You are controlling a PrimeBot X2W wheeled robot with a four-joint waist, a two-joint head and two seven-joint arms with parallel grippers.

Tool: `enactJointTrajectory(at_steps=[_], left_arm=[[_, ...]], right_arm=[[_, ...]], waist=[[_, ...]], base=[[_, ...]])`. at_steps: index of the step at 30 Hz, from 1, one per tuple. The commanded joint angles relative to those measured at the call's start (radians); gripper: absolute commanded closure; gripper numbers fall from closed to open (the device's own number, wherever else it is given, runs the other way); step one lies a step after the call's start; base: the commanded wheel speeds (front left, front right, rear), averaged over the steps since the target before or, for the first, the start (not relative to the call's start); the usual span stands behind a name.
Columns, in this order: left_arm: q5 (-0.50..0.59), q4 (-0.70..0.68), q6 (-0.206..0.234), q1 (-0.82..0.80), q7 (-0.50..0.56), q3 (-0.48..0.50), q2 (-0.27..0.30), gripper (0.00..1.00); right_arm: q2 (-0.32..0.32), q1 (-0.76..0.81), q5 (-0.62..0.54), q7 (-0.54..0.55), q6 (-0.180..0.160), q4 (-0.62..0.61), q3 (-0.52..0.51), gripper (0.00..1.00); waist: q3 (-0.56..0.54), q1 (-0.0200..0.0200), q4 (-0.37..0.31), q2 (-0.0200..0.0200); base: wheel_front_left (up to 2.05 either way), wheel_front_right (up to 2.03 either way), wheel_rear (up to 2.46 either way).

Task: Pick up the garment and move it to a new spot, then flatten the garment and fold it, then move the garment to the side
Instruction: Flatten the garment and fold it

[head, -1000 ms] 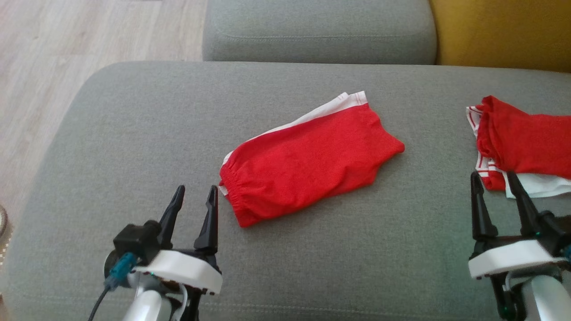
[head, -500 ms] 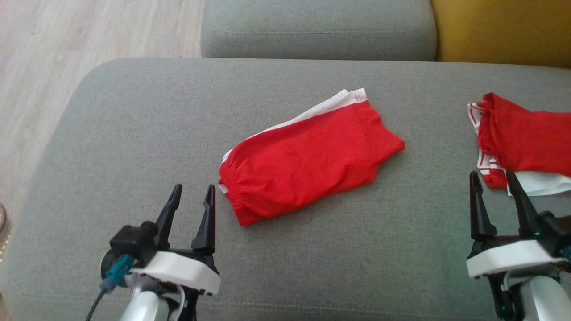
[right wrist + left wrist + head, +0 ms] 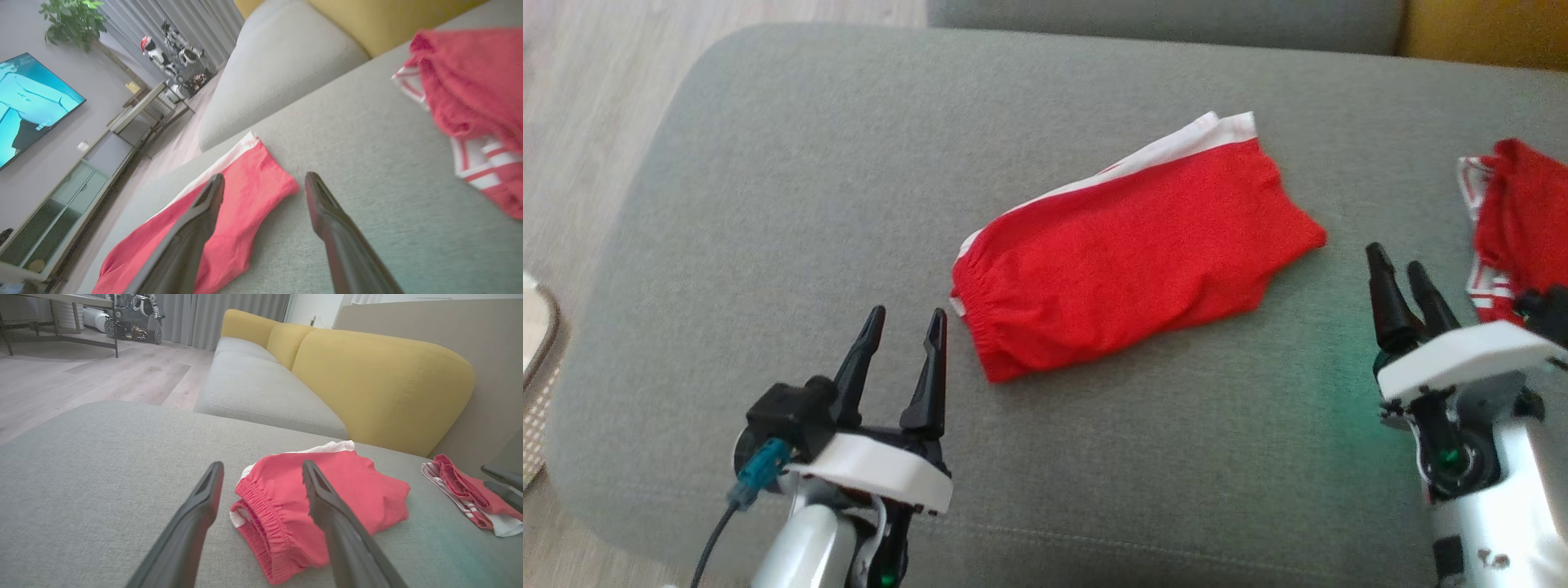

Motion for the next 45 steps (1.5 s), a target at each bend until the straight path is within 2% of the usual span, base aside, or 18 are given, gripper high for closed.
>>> enactJointTrajectory(at_steps=[1,5,10,22,28,29,30,40,45], left_arm=[[-0.010,-0.037,0.008,-0.051,-0.012,0.025,0.001,0.00],[-0.020,-0.038,0.015,-0.070,-0.012,0.009,0.001,0.00],[-0.032,-0.040,0.024,-0.083,-0.012,-0.007,0.001,0.00],[-0.059,-0.057,0.042,-0.114,-0.012,-0.044,0.001,0.00],[-0.070,-0.062,0.051,-0.127,-0.012,-0.050,0.001,0.00],[-0.070,-0.062,0.051,-0.127,-0.012,-0.050,0.000,0.00],[-0.070,-0.061,0.052,-0.127,-0.012,-0.049,0.000,0.00],[-0.063,-0.057,0.051,-0.124,-0.012,-0.040,0.000,0.00],[-0.055,-0.054,0.047,-0.118,-0.012,-0.035,0.000,0.00]], right_arm=[[0.004,-0.048,0.018,0.029,0.006,-0.018,0.015,0.00],[0.022,-0.112,0.077,0.151,0.006,0.065,-0.026,0.00],[0.037,-0.180,0.078,0.249,0.006,0.167,-0.082,0.00],[0.045,-0.303,-0.023,0.337,0.006,0.302,-0.173,0.00],[0.048,-0.350,-0.069,0.372,0.006,0.356,-0.178,0.00],[0.048,-0.354,-0.071,0.375,0.006,0.361,-0.178,0.64],[0.049,-0.358,-0.075,0.375,0.006,0.365,-0.176,1.00],[0.052,-0.345,-0.054,0.265,0.006,0.316,-0.150,1.00],[0.043,-0.300,-0.018,0.175,0.006,0.252,-0.120,1.00]], waist=[[0.027,0.0000,0.028,-0.0001],[0.053,0.0000,0.061,-0.0001],[0.077,0.0000,0.101,-0.0001],[0.135,0.0000,0.170,-0.0001],[0.138,0.0000,0.183,-0.0001],[0.137,0.0000,0.183,-0.0001],[0.136,0.0000,0.183,-0.0001],[0.121,0.0000,0.166,-0.0001],[0.101,0.0000,0.142,-0.0001]], base=[[0.00,0.00,0.00],[0.00,0.00,0.00],[0.00,0.00,0.00],[0.00,0.00,0.00],[0.00,0.00,0.00],[0.00,0.00,0.00],[0.00,0.00,0.00],[0.00,0.00,0.00],[0.00,0.00,0.00]])
